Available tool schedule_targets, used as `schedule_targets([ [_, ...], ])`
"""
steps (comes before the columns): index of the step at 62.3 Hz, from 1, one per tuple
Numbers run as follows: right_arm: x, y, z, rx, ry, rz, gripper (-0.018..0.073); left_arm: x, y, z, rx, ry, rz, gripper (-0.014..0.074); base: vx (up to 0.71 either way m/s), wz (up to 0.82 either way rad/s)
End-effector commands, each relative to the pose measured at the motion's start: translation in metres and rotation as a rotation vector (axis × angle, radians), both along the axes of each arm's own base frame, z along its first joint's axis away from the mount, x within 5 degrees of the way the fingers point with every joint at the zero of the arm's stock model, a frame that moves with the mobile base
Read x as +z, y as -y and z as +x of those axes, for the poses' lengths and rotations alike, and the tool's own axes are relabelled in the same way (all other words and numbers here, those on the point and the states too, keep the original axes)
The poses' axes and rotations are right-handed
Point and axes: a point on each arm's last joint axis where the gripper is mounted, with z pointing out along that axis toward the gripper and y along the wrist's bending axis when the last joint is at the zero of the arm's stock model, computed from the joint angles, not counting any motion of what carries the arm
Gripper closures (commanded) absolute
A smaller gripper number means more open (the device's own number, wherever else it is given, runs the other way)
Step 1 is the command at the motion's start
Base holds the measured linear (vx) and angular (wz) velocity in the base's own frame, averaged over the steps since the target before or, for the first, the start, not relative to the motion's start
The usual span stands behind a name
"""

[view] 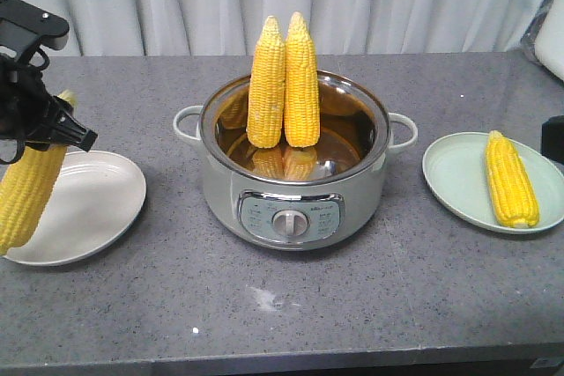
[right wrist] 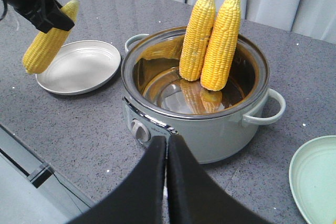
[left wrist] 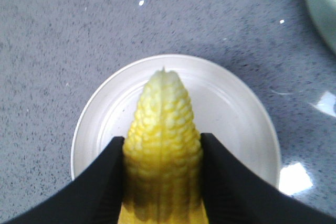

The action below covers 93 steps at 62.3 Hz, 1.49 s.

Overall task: Distribute corn equally
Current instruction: 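Lower the corn onto the beige plate and release it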

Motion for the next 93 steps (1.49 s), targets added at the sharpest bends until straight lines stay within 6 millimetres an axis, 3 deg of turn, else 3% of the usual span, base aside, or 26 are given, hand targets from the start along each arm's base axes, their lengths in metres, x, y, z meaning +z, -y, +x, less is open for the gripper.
schedule_targets([
  [1, 0.01, -0.001, -0.001, -0.003, 0.05, 0.035, 0.0564, 0.015, -0.005, 0.004, 0.023, 0.107, -0.02, 0.0605, 0.0, 0.0],
  [22, 0.01, -0.002, -0.001, 0.001, 0.047, 0.034, 0.0564, -0.003, -0.005, 0.019, 0.029, 0.074, -0.021, 0.0602, 0.0, 0.0],
  [41, 0.01, -0.002, -0.001, 0.001, 0.047, 0.034, 0.0564, -0.004, -0.005, 0.02, 0.029, 0.072, -0.021, 0.0571, 0.0, 0.0],
  [54, 0.01, -0.002, -0.001, 0.001, 0.047, 0.034, 0.0564, -0.004, -0.005, 0.02, 0.029, 0.066, -0.02, 0.0479, 0.0, 0.0],
  [75, 0.01, -0.002, -0.001, 0.001, 0.047, 0.034, 0.0564, -0.004, -0.005, 0.02, 0.031, 0.066, -0.021, 0.0245, 0.0, 0.0],
  [93, 0.01, -0.002, -0.001, 0.001, 0.047, 0.034, 0.0564, -0.004, -0.005, 0.02, 0.053, 0.065, -0.036, 0.0209, 0.0, 0.0],
])
